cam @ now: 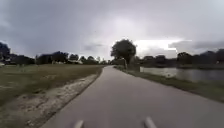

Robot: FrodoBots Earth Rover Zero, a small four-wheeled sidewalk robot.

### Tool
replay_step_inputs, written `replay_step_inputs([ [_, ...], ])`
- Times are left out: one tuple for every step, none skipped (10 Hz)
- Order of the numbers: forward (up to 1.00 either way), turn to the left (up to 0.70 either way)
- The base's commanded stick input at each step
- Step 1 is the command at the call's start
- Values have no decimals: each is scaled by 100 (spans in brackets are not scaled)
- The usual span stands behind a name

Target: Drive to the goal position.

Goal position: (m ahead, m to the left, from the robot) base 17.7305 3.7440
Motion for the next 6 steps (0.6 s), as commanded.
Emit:
replay_step_inputs([
  [100, 40],
  [100, 40],
  [100, 27],
  [100, 8],
  [100, 0],
  [100, 0],
])
